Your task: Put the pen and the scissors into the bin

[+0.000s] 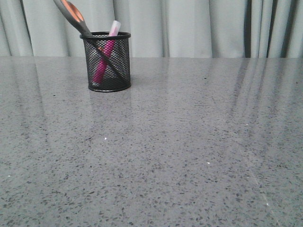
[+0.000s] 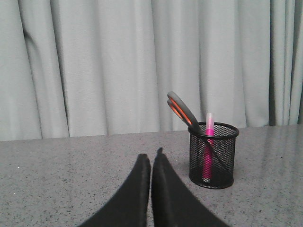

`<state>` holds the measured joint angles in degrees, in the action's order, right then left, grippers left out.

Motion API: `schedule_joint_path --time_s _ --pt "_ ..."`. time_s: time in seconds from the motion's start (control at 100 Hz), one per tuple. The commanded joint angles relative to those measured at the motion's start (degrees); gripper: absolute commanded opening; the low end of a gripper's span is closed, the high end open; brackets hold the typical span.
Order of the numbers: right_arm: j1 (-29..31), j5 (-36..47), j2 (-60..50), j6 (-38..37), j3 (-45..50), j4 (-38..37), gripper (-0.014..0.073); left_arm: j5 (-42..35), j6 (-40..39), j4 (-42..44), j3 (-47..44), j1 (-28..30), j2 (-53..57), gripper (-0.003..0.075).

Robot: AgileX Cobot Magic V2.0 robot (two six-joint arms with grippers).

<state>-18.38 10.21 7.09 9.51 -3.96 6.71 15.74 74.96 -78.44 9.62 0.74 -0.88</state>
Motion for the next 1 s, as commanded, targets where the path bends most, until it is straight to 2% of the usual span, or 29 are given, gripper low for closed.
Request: schedule_joint_path --time_s 0.0,0.83,0.99 --pt "0.3 4.2 0.3 0.4 -1.5 -0.6 -0.0068 -0.8 -0.6 -1.8 1.4 -0.1 -0.6 -0.0022" --pt "0.3 4.2 0.3 0.4 -1.5 -0.6 -0.0068 -0.8 -0.6 -1.8 1.4 -0.1 -0.6 -0.0022" --pt "0.3 4.2 0.3 0.4 -1.5 -0.6 -0.0068 -4.4 -1.4 -0.5 1.4 -0.1 -0.6 -0.0022"
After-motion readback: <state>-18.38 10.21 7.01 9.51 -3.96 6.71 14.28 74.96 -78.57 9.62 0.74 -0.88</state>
